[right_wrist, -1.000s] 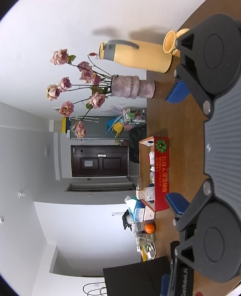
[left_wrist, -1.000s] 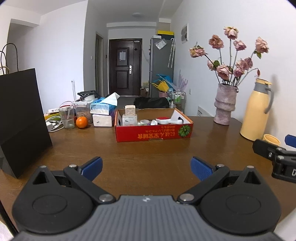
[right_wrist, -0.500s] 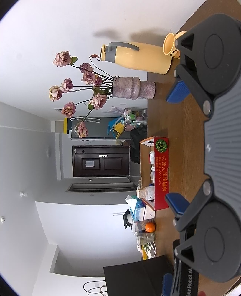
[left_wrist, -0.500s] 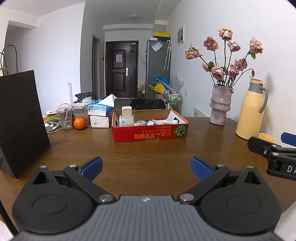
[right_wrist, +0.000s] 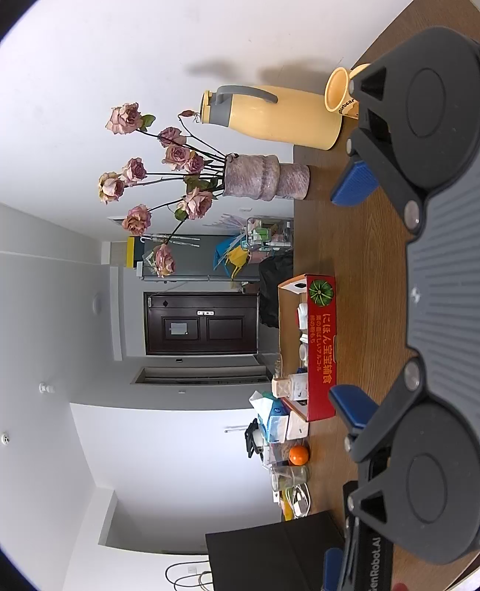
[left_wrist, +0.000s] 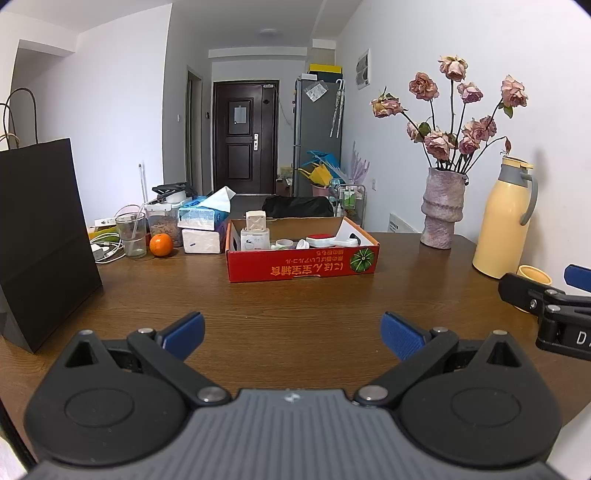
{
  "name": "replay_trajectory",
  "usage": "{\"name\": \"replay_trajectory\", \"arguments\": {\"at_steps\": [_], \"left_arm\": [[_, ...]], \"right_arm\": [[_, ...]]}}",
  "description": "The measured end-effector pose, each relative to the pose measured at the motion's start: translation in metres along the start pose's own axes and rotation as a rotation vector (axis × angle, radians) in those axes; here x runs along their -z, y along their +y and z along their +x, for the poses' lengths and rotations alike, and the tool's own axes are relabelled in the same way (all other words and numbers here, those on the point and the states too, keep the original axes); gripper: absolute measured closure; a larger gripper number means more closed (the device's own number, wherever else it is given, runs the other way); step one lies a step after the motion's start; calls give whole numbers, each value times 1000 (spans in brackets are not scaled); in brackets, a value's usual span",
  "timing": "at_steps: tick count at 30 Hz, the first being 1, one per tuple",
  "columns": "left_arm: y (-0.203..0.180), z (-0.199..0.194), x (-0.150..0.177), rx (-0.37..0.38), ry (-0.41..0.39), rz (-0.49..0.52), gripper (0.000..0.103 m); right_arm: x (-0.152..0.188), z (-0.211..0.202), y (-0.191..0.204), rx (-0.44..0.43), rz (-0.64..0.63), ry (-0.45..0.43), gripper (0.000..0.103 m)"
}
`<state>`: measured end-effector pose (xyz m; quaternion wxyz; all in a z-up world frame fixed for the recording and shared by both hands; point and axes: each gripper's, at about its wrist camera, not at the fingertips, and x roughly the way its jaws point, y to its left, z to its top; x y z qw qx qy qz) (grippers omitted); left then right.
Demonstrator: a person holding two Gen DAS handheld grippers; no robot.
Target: Organize rigid objects
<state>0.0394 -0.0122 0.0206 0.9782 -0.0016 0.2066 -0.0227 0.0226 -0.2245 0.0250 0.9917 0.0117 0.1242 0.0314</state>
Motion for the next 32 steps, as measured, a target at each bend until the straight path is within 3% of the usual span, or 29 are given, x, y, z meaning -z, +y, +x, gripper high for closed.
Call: {"name": "replay_trajectory", "arguments": {"at_steps": [32], "left_arm": [[-2, 3, 2, -4, -1, 10, 0]], "right_arm": [[0, 0, 0, 0, -2, 1, 0]]}}
